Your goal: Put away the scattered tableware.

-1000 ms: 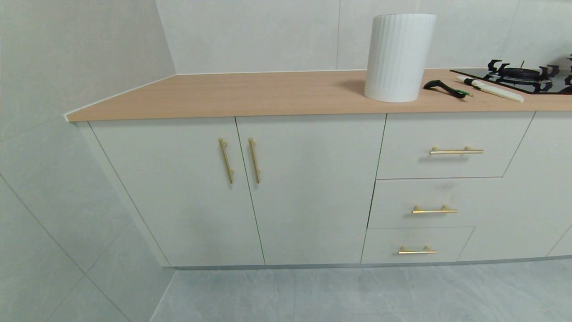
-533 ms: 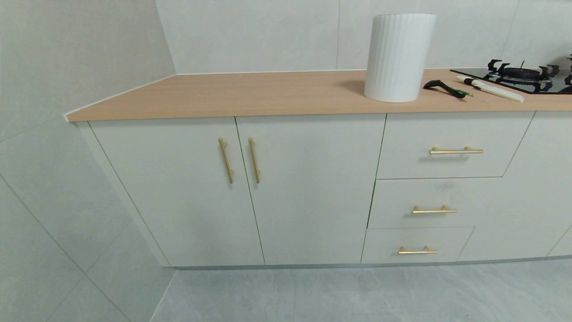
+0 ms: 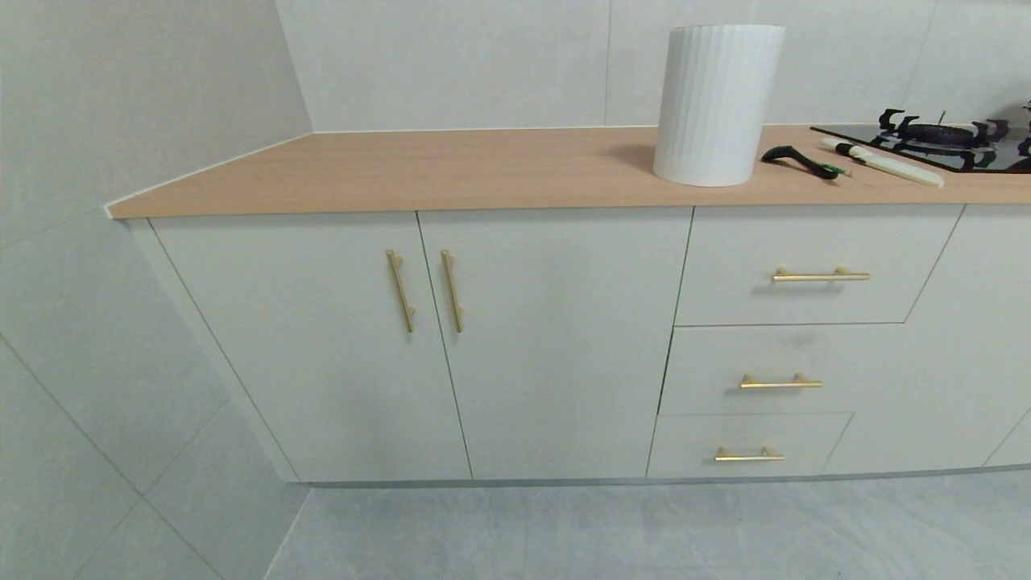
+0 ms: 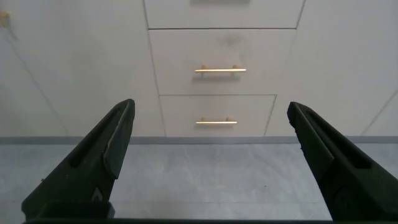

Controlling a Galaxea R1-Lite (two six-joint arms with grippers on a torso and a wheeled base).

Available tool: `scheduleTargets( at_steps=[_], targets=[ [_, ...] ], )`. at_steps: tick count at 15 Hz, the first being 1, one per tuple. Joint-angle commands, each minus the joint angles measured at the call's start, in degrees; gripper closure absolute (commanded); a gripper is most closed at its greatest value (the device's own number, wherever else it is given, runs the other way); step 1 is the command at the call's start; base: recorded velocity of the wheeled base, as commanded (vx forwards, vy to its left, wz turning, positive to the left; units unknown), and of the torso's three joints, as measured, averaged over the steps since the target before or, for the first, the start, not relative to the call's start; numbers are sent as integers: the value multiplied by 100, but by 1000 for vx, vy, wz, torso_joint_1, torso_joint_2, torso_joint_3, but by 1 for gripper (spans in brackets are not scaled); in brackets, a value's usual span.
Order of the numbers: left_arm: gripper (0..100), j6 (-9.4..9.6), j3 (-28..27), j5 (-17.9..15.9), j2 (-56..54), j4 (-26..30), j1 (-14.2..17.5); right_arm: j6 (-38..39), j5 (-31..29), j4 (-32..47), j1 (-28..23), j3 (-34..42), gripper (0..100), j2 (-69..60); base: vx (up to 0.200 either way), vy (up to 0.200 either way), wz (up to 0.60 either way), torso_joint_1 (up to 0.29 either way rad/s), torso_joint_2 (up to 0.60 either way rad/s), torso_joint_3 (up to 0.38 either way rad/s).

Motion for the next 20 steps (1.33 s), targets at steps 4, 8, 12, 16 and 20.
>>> scheduleTargets(
  at_steps=[4, 8, 12, 16, 20],
  targets=[
    [0, -11, 0, 1, 7, -4, 4, -2, -1, 7, 0, 0, 0, 7, 0, -200, 0, 5, 1, 4],
    [0, -117, 0, 1, 7, -4, 4, -2, -10, 7, 0, 0, 0, 7, 0, -100, 0, 1, 0, 0],
    [0, -125, 0, 1, 7, -4, 4, 7, -10, 7, 0, 0, 0, 7, 0, 0, 0, 0, 0, 0],
    [0, -125, 0, 1, 7, -4, 4, 7, -10, 7, 0, 0, 0, 7, 0, 0, 0, 0, 0, 0],
    [0, -125, 0, 1, 7, -4, 4, -2, -1, 7, 0, 0, 0, 7, 50, 0, 0, 1, 1, 1]
  ],
)
